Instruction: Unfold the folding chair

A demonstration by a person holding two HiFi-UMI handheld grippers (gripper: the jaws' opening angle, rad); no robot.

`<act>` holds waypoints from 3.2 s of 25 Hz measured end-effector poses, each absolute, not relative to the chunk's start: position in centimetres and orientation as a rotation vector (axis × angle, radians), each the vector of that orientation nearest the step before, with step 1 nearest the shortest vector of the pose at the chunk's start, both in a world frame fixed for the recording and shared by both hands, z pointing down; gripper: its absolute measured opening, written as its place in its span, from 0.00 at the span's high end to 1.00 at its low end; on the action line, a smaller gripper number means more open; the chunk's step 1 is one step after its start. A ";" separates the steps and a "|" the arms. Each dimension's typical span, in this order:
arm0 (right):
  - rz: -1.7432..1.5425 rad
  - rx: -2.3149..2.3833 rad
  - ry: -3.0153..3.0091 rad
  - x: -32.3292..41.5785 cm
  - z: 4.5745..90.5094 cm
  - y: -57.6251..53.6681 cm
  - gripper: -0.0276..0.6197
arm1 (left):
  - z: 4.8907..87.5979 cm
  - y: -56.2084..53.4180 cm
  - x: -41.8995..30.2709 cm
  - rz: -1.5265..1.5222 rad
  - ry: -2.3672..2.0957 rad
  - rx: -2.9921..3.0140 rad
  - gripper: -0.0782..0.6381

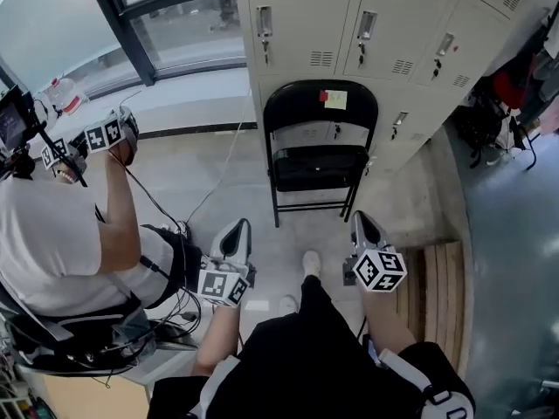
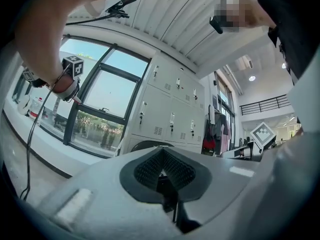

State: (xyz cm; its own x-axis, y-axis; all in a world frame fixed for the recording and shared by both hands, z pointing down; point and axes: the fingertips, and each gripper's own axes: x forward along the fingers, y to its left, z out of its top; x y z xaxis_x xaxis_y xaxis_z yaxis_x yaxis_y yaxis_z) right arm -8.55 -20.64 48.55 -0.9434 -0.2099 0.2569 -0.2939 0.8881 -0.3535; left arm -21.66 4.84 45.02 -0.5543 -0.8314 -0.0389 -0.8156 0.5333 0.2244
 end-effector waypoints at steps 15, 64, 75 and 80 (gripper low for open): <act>0.536 0.278 -2.863 -21.8 47.9 -29.6 0.95 | 44.1 -1.9 -32.7 -0.300 -2.793 1.337 0.89; 0.741 0.702 -2.679 -30.8 52.9 -36.8 0.95 | 49.6 -16.9 -51.2 -0.092 -2.430 1.703 0.89; 0.802 0.766 -2.622 -32.6 55.3 -34.9 0.95 | 55.3 -21.1 -54.8 0.132 -2.169 1.768 0.57; 0.805 0.778 -2.602 -32.2 56.3 -34.4 0.95 | 57.2 -22.7 -55.3 0.163 -2.004 1.819 0.52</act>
State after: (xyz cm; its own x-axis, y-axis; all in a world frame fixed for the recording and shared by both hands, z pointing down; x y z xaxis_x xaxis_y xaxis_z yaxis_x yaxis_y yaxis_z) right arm -32.22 -34.36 56.31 -0.8053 -0.4064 0.4317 -0.5792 0.6949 -0.4262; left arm -55.25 -22.72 57.24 -0.0497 -0.9213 0.3856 -0.9715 0.1341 0.1953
